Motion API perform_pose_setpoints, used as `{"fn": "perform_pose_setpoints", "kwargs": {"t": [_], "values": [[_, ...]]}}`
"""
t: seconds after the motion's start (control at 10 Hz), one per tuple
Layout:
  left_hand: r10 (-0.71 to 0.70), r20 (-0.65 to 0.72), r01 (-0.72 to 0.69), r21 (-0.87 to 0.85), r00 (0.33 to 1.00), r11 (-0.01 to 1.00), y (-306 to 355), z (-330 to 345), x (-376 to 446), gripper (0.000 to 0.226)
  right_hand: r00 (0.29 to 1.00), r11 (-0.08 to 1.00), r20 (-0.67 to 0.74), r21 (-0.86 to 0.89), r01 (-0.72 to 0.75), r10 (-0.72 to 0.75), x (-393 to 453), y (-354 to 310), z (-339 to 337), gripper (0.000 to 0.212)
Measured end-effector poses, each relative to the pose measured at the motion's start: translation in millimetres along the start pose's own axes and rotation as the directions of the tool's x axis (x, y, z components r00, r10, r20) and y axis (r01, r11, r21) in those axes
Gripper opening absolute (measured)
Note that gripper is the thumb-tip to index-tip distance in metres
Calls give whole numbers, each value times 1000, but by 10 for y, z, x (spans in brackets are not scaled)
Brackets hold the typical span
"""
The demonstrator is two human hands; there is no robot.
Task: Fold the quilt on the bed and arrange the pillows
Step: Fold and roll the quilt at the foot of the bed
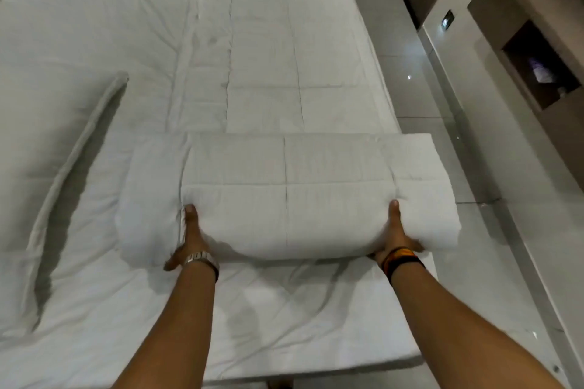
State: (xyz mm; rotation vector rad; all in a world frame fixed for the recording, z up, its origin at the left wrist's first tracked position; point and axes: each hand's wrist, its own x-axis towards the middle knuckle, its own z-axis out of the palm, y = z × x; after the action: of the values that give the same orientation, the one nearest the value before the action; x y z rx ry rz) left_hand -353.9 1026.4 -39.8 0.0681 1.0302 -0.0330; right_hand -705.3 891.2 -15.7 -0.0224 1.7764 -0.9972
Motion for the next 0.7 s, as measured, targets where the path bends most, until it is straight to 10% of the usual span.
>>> {"fn": "perform_pose_setpoints", "kwargs": {"t": [0.1, 0.4, 0.7], "values": [[113, 36, -85, 881, 993, 466, -87, 40, 88, 130, 980, 992, -161, -62, 107, -115, 64, 44, 280, 163], [75, 224, -228, 972, 972, 53, 234, 112, -608, 143, 931, 931, -52, -81, 357, -362, -322, -107, 65, 137], [93, 366, -371, 927, 926, 55, 1802, -178, -1652, 133, 960, 950, 35, -139, 280, -278, -1101, 396, -1587, 137]]}}
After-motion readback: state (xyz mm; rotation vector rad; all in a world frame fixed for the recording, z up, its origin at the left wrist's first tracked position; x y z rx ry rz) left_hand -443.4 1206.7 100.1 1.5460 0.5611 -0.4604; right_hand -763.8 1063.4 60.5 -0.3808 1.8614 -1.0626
